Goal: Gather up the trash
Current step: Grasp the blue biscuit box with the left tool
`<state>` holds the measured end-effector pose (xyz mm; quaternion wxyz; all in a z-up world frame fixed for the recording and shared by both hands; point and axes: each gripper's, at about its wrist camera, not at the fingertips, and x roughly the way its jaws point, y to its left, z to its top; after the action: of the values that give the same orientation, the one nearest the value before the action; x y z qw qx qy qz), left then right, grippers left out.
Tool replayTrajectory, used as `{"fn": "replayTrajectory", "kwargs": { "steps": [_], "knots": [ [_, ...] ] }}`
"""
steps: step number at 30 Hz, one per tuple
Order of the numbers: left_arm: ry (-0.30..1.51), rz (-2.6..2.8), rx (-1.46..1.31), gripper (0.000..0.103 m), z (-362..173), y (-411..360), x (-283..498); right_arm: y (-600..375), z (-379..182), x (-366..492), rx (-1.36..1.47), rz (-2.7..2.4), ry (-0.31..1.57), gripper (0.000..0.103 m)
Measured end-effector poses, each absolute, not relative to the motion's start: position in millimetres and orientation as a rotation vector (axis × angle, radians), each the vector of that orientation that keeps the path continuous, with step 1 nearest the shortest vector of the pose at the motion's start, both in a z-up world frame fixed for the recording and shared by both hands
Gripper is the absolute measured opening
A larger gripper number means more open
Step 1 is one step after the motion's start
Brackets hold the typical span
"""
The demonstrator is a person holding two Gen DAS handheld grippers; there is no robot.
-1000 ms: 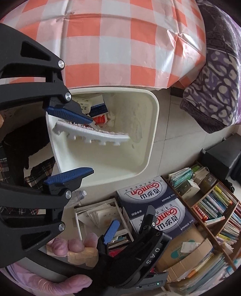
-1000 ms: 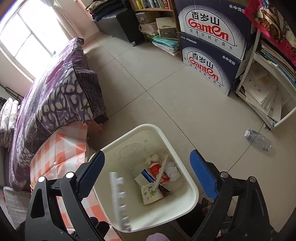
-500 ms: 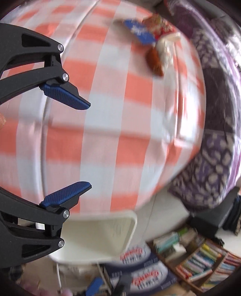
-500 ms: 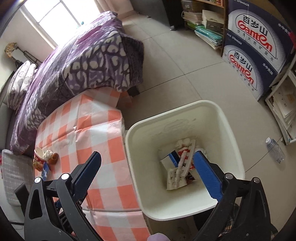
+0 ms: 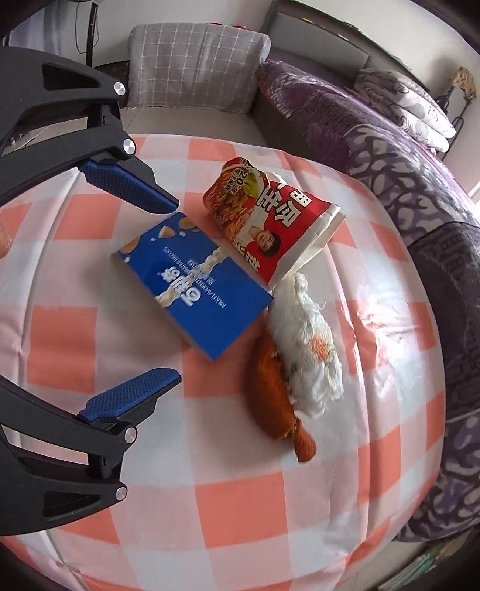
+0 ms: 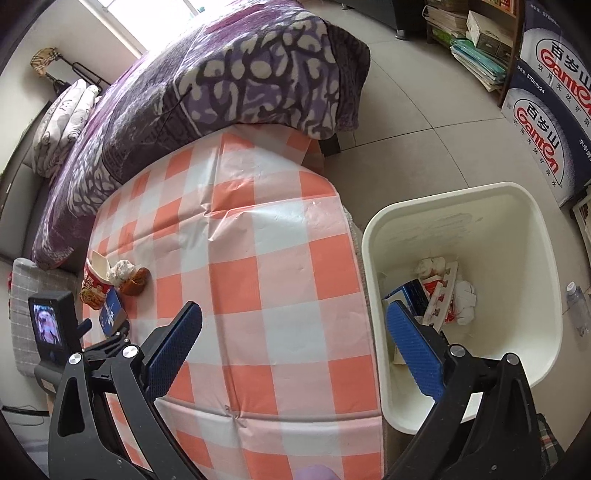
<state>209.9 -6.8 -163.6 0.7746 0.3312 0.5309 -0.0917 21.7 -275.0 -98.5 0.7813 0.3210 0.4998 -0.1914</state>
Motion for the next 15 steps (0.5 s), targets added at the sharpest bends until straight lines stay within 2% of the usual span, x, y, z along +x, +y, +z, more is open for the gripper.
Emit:
{"fn": "replayTrajectory", "kwargs": {
  "steps": [10,15],
  "knots": [
    [1.227,-0.393,0.620,0.082,-168.3,8.4,239.3,-257.4,-111.2,39.5,0.644,-0.405,1.093,0.096],
    [1.267,-0.371,0.418,0.063,-165.2,36.5,227.9,-250.1,-116.4,43.1,0.629,-0.381,1.109,0.096]
  ]
}}
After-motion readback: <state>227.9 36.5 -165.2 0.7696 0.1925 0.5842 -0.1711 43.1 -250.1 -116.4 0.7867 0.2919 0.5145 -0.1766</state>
